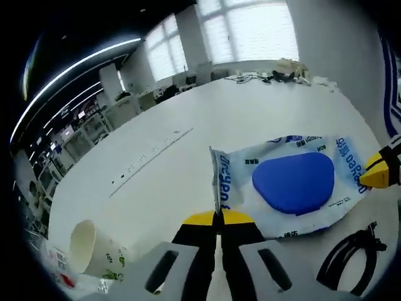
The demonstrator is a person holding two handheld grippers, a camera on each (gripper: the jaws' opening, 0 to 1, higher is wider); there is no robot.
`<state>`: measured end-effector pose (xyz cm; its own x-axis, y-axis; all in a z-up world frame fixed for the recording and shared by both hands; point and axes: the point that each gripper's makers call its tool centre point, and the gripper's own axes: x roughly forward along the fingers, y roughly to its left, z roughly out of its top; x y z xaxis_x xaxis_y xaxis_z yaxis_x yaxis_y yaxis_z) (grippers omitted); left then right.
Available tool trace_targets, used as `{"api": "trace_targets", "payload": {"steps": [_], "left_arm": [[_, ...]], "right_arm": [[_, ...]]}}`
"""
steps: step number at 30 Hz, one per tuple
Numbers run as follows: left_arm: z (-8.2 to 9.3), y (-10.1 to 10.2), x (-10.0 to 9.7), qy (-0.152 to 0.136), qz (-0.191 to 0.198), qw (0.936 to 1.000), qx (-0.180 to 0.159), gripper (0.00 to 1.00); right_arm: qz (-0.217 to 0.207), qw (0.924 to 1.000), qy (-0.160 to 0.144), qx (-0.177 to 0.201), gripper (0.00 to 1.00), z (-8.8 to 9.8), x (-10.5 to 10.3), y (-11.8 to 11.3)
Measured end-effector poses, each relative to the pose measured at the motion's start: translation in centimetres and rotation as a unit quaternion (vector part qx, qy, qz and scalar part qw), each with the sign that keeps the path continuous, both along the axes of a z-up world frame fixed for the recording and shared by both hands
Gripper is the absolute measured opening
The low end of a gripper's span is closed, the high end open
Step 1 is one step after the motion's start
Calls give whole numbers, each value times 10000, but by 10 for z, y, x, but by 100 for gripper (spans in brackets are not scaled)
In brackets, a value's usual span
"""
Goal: Arrange the tabletop items into an orderly group along one side of the table until the central work area is clear of visible clutter.
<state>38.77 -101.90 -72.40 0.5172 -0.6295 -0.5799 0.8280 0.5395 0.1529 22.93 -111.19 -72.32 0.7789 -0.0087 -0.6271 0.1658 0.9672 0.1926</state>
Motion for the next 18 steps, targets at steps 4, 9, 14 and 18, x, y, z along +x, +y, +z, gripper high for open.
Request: {"api": "trace_targets", "payload": {"steps": [4,9,14,18], "left_arm": [[6,6,4,1,204,9996,-170,0],[11,14,11,-20,446,9986,-274,0],[13,18,17,-42,592,9978,-300,0],[14,24,20,-163,677,9974,-185,0]], "right_arm": [[155,9997,-72,-177,0,4,13,-7],[274,9990,-152,-314,0,9,34,-18],[410,9979,-226,-453,0,15,52,-27],[845,9926,-201,-848,0,14,72,-32]]}}
